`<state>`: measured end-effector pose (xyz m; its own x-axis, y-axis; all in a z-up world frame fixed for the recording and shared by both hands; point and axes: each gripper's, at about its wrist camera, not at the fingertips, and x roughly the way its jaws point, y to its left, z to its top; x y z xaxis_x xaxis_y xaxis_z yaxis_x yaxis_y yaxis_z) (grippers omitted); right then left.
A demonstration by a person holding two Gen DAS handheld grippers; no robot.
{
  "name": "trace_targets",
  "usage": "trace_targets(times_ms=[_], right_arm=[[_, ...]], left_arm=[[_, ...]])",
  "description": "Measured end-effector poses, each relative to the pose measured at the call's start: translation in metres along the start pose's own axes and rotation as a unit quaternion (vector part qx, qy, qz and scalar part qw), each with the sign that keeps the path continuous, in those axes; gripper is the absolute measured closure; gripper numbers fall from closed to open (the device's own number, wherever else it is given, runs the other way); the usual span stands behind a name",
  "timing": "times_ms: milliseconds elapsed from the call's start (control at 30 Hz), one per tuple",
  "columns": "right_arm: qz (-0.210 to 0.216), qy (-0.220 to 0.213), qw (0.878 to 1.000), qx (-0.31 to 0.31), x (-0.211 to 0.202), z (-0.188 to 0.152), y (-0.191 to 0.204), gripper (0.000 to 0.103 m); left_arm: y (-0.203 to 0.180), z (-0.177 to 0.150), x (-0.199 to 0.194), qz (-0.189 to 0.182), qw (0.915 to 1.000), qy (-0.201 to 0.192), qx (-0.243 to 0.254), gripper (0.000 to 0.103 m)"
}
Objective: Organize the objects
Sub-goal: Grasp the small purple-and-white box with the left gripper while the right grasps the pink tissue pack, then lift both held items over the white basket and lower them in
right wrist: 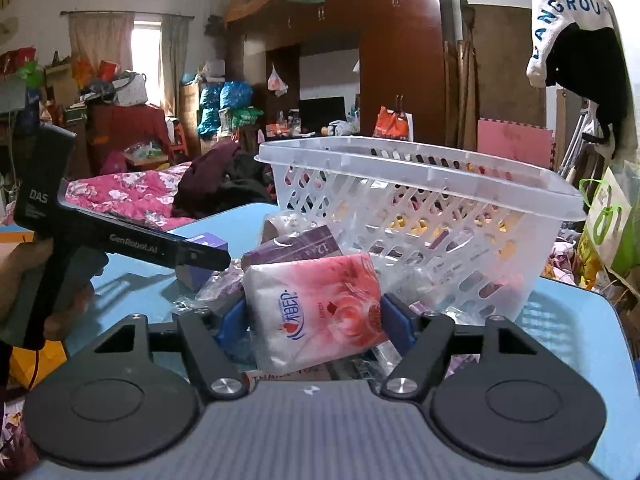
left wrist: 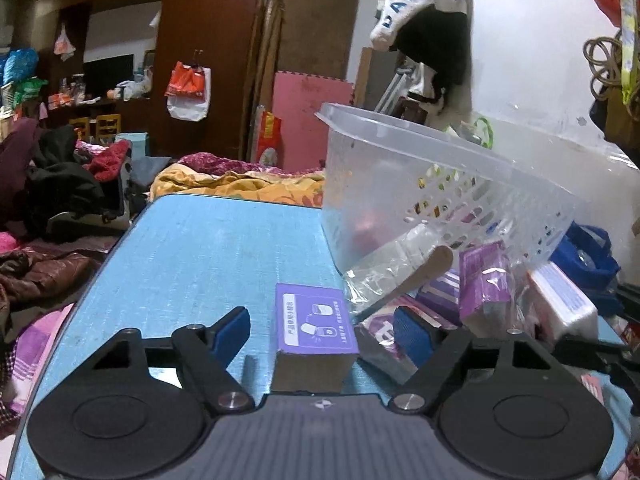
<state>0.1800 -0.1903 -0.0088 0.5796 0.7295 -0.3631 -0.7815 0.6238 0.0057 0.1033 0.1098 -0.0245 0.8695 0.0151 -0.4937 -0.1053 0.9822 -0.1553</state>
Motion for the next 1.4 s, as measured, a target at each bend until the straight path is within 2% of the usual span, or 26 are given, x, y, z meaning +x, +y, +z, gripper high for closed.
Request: trace_targets(times_ms=[67, 167, 233, 267, 467, 600, 767, 1100, 1233, 1333, 1400], right_arm=[[0.002, -0.002, 1.000, 0.000, -0.002, -0.001, 0.003, 0.030], [0.007, -0.010, 1.000, 0.008, -0.008, -0.003, 0.004, 0.030], [0.011, -0.016, 1.000, 0.013, -0.012, -0.003, 0.004, 0.030], [0.009, -0.021, 1.000, 0.016, -0.015, -0.004, 0.004, 0.030], [-0.001, -0.040, 0.999, 0.021, -0.032, -0.008, 0.000, 0.030], [-0.012, -0.049, 0.998, 0.033, -0.041, -0.013, -0.009, 0.030], [-0.024, -0.055, 0.997, 0.039, -0.050, -0.020, -0.015, 0.030], [-0.034, -0.078, 0.995, 0.060, -0.060, -0.017, -0.024, 0.031], [-0.040, -0.107, 0.992, 0.052, -0.071, 0.014, -0.029, 0.031], [-0.037, -0.121, 0.992, 0.029, -0.067, 0.058, -0.030, 0.031], [-0.058, -0.111, 0.992, 0.009, -0.051, 0.089, -0.032, 0.031]], left_arm=[[0.000, 0.001, 0.000, 0.010, 0.9999, -0.003, -0.006, 0.023], [0.000, 0.002, 0.003, 0.018, 0.9998, 0.001, -0.009, 0.035], [-0.001, 0.003, 0.003, 0.022, 0.9997, -0.001, -0.008, 0.047], [-0.001, 0.003, 0.002, 0.024, 0.9997, -0.003, -0.009, 0.059], [0.000, -0.001, -0.011, 0.020, 0.9990, -0.039, -0.010, 0.059], [0.000, -0.007, -0.028, -0.010, 0.9978, -0.061, -0.023, 0.059], [-0.016, -0.012, -0.049, -0.019, 0.9950, -0.098, 0.001, 0.059], [-0.040, -0.019, -0.065, -0.057, 0.9921, -0.107, 0.034, 0.059], [-0.051, 0.011, -0.082, -0.084, 0.9864, -0.136, 0.039, 0.059], [-0.070, 0.054, -0.081, -0.107, 0.9816, -0.153, 0.041, 0.059], [-0.080, 0.083, -0.070, -0.111, 0.9814, -0.154, 0.029, 0.059]])
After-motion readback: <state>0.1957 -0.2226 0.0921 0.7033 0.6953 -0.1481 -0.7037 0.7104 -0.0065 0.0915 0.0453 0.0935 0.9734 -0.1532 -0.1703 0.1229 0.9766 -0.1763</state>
